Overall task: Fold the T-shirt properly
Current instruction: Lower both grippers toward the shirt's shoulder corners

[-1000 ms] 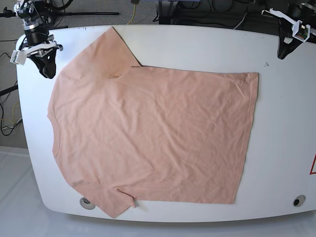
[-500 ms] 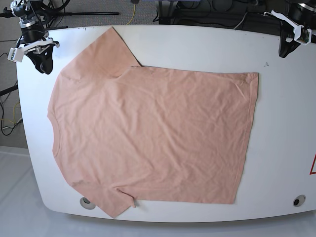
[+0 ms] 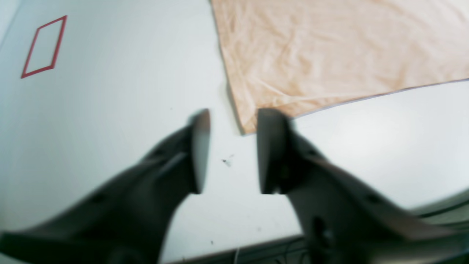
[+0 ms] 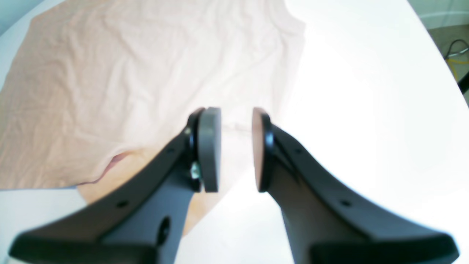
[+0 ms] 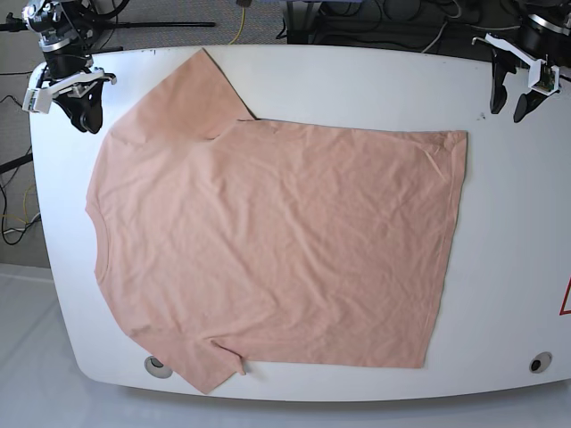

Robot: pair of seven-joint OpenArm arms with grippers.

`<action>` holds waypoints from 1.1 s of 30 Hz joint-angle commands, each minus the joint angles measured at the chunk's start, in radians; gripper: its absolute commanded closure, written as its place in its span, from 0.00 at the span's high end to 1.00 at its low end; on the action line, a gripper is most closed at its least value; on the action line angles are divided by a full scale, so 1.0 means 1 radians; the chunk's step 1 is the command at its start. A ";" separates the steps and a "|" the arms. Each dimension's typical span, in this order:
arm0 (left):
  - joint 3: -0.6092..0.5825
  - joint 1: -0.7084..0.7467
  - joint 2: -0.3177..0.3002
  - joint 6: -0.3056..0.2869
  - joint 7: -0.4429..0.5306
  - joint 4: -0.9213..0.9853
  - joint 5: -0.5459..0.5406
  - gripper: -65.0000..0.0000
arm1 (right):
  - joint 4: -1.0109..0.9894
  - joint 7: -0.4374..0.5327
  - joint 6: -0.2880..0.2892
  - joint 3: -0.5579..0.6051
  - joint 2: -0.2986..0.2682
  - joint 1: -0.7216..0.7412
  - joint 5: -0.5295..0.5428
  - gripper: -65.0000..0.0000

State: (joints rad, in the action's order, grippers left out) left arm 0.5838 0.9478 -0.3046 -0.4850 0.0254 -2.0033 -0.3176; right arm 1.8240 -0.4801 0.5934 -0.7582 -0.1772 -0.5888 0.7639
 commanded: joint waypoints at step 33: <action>-0.074 -0.111 0.009 0.005 -0.094 0.007 0.069 0.15 | -0.107 -0.140 0.084 -0.006 0.040 0.002 0.109 0.35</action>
State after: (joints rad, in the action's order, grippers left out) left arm 0.4999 0.8371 -0.2901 -0.4843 -0.0551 -1.9766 -0.2108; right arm 1.7187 -0.6144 0.6544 -0.7532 -0.1364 -0.5800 0.8429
